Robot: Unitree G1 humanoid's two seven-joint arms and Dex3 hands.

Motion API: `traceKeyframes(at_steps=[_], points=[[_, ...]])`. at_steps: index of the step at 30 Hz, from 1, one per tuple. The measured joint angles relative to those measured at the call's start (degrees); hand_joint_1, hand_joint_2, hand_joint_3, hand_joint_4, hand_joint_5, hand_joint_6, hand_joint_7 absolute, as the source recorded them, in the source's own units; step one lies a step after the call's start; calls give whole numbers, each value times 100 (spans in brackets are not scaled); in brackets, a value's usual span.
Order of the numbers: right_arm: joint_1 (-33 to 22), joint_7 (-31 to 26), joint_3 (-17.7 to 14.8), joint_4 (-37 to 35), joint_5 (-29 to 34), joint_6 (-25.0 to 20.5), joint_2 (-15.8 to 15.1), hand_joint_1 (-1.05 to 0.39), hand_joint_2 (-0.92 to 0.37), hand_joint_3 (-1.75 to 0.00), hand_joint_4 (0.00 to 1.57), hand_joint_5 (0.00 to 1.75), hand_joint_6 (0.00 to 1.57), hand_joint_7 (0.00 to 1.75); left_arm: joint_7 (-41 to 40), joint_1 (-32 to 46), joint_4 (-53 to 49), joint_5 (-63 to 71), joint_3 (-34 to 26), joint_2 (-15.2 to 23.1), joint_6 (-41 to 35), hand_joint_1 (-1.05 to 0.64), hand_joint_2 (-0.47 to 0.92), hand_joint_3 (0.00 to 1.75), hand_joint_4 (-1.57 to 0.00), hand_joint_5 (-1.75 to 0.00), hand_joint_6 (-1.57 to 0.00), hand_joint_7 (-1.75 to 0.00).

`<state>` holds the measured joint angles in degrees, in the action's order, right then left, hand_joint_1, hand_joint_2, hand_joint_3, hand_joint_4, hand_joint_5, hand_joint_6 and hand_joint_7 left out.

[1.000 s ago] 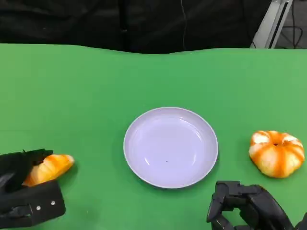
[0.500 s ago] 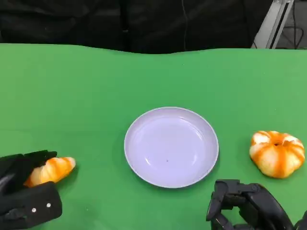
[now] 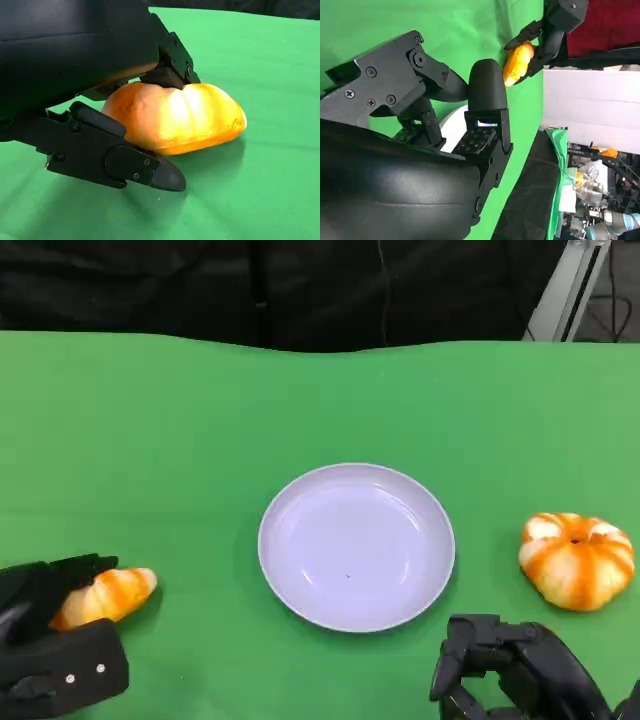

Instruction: Grasp the bread from the table and place it into the plate.

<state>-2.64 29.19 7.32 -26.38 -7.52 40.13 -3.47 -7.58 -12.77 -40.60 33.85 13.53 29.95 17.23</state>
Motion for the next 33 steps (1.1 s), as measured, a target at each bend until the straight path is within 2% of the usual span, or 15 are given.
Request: traceKeyframes(at_steps=[3, 4, 5, 6, 7, 8, 13, 25, 27, 33], points=[[0, 0, 0, 1, 0, 0, 0, -11, -57, -106, 82, 158, 85, 129, 0, 0, -1, -1, 2, 0, 0, -43, 92, 3, -58, 0, -59, 0], [0, 0, 0, 1, 0, 0, 0, -10, -57, -106, 82, 158, 85, 128, -1, 0, -1, -2, 2, 0, 0, -29, 92, 2, -66, -40, -78, -13], [0, 0, 0, 0, 0, 0, 0, -10, -57, -106, 82, 157, 85, 128, -82, 0, -5, 7, 7, -3, 1, -16, 88, 1, -59, -119, -62, -101], [0, 0, 0, -2, 0, 2, 0, -10, -57, -106, 82, 157, 85, 128, -264, 2, -17, 3, -8, -28, 20, -11, 87, 1, -57, -146, -52, -137], [1, 0, -1, -9, 0, 5, 0, -10, -57, -106, 82, 157, 85, 128, -504, 3, -30, -12, -40, -89, 60, -8, 86, 1, -56, -163, -46, -159], [4, 1, 0, -15, 2, 13, 1, -10, -57, -106, 82, 157, 85, 128, -705, 3, -48, -40, -77, -162, 89, -6, 86, 1, -55, -169, -44, -167], [5, -3, 1, -25, 7, 31, 1, -10, -57, -106, 82, 157, 86, 127, -976, 5, -147, -78, -128, -276, 176, -5, 86, 1, -55, -174, -41, -174], [7, -3, 1, -73, 9, 113, 2, -11, -56, -107, 82, 157, 85, 127, -1037, 5, -218, -82, -133, -291, 263, -5, 86, 0, -55, -175, -41, -175], [8, -3, 1, -82, 9, 114, 2, -11, -56, -107, 82, 157, 85, 128, -1037, 5, -218, -82, -133, -291, 265, -7, 86, 0, -54, -175, -46, -168], [10, 0, 9, -69, 8, 95, 1, -10, -56, -107, 82, 157, 85, 128, -1114, 507, 1004, -64, -247, -278, 407, -9, 87, 0, -53, -175, -50, -162]])
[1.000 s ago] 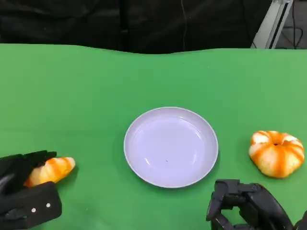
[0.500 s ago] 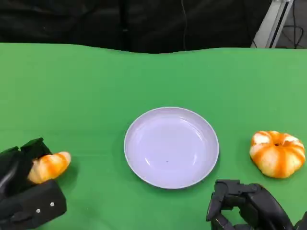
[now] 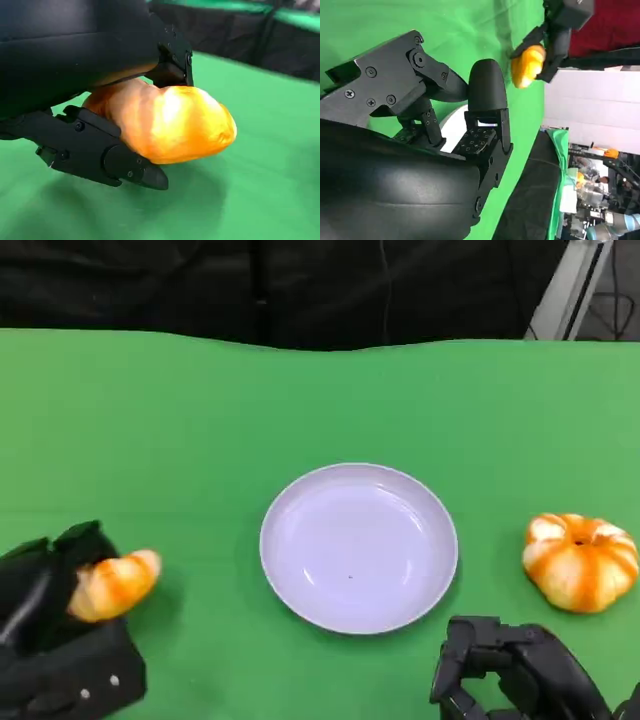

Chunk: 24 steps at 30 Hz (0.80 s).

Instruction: Grasp the bread from the table and place it into the plate.

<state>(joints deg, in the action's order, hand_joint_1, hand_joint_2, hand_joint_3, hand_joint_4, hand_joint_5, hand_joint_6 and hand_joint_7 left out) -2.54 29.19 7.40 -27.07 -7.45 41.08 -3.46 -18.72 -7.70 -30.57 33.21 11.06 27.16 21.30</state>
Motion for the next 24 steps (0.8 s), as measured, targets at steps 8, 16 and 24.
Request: traceKeyframes(at_steps=[8, 16, 24], points=[[0, 7, 0, 2, -4, 0, 1, -10, -57, -105, 81, 157, 85, 128, 277, 495, 1833, 135, -183, 14, -416, -13, 87, 1, -53, -175, -55, -153], [8, 2, -2, -5, -2, 1, 4, -12, -57, -105, 82, 157, 85, 127, 604, 646, 2591, 261, -220, -23, -845, -9, 85, 0, -51, -175, -58, -145], [41, -61, -4, -145, 168, 53, 21, -12, -57, -104, 83, 156, 85, 127, 1045, 617, 3688, 486, 8, -478, -1240, -6, 82, 0, -49, -175, -58, -144]])
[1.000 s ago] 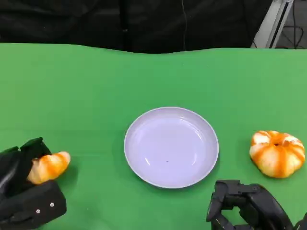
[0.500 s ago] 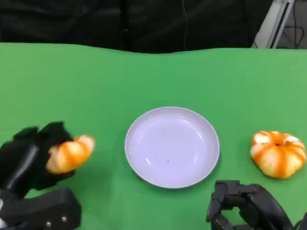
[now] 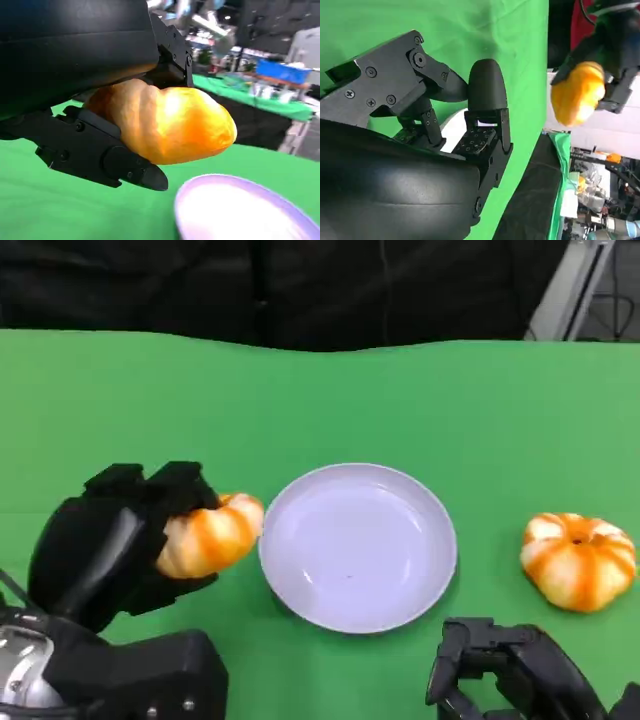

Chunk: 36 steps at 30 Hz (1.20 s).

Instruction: Grasp the bread from the table and place it into the plate.

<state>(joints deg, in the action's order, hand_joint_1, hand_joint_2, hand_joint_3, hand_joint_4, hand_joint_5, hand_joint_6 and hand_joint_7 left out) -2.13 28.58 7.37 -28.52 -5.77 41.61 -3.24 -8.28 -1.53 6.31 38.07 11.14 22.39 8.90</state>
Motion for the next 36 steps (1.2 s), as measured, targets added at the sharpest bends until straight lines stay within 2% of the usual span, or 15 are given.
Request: traceKeyframes(at_steps=[4, 14, 20, 26, 36], points=[[7, 7, 1, -84, -1, 77, 39, -12, -57, -104, 83, 156, 85, 127, 127, -12, 167, 31, 98, -171, -67, -6, 82, 0, -49, -175, -58, -144], [28, 16, 0, -127, -2, 103, 45, -13, -56, -105, 84, 154, 86, 126, 149, -13, 167, 83, 94, -182, -127, -6, 82, 0, -47, -175, -57, -144], [135, -28, 29, -178, 43, 141, 145, -15, -54, -109, 86, 152, 87, 124, 513, -800, -353, 13, 766, -915, -123, -6, 83, 0, -46, -175, -56, -144], [131, -98, 16, -208, 112, 197, 112, -15, -53, -111, 86, 153, 88, 122, 517, -1173, -903, 7, 861, -1021, -40, -9, 81, 0, -49, -173, -61, -137], [135, -134, 37, -219, 162, 219, 127, -15, -53, -111, 86, 153, 89, 119, 495, -1536, -1529, 2, 1018, -1186, 173, -4, 83, 1, -46, -175, -58, -139]])
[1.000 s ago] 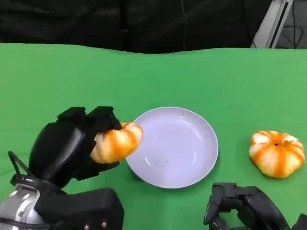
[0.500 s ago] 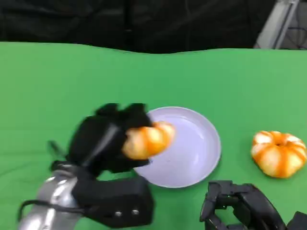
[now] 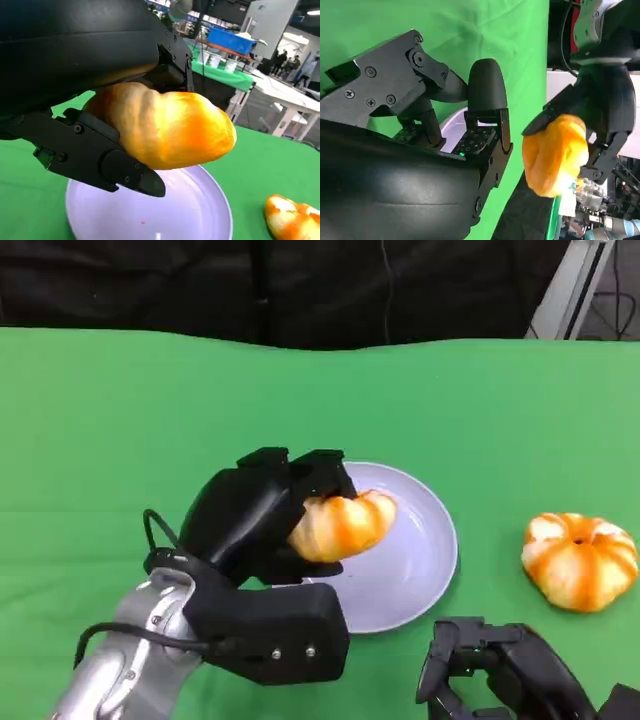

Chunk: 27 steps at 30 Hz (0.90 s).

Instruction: Grasp the bread from the table and place it into the plate.

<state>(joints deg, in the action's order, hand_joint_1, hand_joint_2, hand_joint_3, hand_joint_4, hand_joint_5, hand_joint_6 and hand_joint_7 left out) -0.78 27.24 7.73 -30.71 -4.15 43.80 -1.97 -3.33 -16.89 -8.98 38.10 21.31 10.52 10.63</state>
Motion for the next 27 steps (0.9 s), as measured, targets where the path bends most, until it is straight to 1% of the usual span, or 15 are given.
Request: traceKeyframes(at_steps=[5, 11, 13, 15, 19, 26, 27], points=[[-9, 1, 14, 4, 1, -1, 0, -15, -53, -110, 86, 152, 89, 118, -38, -216, -493, -6, 88, -30, 121, -4, 83, 1, -45, -175, -57, -140], [-11, 0, 20, 6, 1, -1, 0, -14, -54, -109, 86, 152, 89, 118, -74, -299, -585, -9, 96, -34, 182, -5, 84, 0, -45, -174, -57, -140], [-23, -10, 25, 33, 3, -5, -1, -14, -56, -107, 86, 152, 88, 118, -157, -422, -874, -21, 114, -72, 303, -7, 84, 0, -45, -173, -57, -138], [-36, -24, 30, 62, 38, -8, -3, -14, -57, -105, 85, 153, 88, 119, -282, -594, -1372, -25, 146, -129, 444, -8, 84, 0, -44, -172, -57, -137], [-53, -44, 40, 68, 74, -8, -4, -14, -58, -104, 85, 153, 87, 120, -438, -812, -2021, -19, 223, -176, 644, -11, 84, 0, -44, -167, -58, -130], [-53, -56, 52, 70, 78, -8, -4, -14, -58, -103, 84, 154, 87, 121, -576, -1004, -2329, -20, 271, -196, 763, -11, 84, 0, -44, -166, -59, -129], [-53, -57, 53, 70, 79, -8, -4, -14, -58, -103, 84, 153, 87, 121, -580, -1007, -2341, -20, 275, -196, 773, -18, 83, 0, -52, -137, -68, -96]])
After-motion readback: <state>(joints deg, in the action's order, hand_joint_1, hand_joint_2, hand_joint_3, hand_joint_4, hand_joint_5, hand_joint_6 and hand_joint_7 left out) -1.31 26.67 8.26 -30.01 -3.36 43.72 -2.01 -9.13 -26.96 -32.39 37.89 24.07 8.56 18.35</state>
